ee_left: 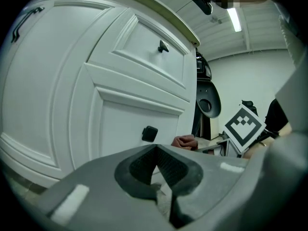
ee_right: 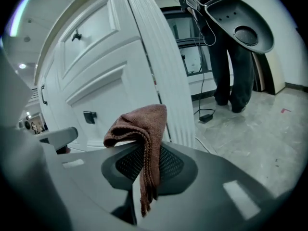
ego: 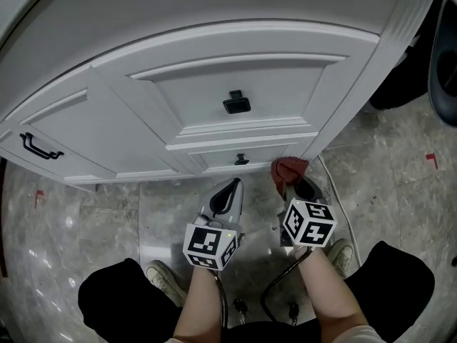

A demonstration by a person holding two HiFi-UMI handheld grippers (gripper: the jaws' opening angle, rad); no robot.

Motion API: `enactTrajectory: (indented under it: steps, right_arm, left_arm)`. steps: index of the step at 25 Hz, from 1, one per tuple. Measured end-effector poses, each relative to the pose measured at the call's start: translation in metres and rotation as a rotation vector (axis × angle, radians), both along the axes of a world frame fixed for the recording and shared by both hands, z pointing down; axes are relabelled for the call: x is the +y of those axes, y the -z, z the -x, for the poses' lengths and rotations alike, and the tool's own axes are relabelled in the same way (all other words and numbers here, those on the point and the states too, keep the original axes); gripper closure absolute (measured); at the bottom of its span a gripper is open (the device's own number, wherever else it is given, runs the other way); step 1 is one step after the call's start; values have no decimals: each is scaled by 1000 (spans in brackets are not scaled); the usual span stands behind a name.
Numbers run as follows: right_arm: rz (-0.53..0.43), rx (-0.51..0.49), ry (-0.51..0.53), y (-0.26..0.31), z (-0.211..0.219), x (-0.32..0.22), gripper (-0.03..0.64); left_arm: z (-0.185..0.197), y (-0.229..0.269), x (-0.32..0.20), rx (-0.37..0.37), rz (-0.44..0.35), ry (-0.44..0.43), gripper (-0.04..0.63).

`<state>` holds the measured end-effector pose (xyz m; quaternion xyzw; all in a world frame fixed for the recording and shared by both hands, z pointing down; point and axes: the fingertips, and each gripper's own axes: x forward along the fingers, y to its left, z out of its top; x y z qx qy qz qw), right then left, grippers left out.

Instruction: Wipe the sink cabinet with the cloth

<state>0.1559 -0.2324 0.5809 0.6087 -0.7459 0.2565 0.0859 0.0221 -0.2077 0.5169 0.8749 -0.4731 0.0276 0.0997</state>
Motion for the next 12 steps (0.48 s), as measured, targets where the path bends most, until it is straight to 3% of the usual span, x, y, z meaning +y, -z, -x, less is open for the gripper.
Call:
enactTrajectory:
  steps: [5,8,12]
  right_arm:
    - [-154,56,113,67,34,23,528]
    - [-263,60,118,123,41,47,528]
    - [-382,64,101,189,46,84,528]
  left_arm:
    - [16,62,22,20,-129,66,595]
    - [23,114,46,32,-212,90,595]
    - [33,179,87,108,-299,114,595]
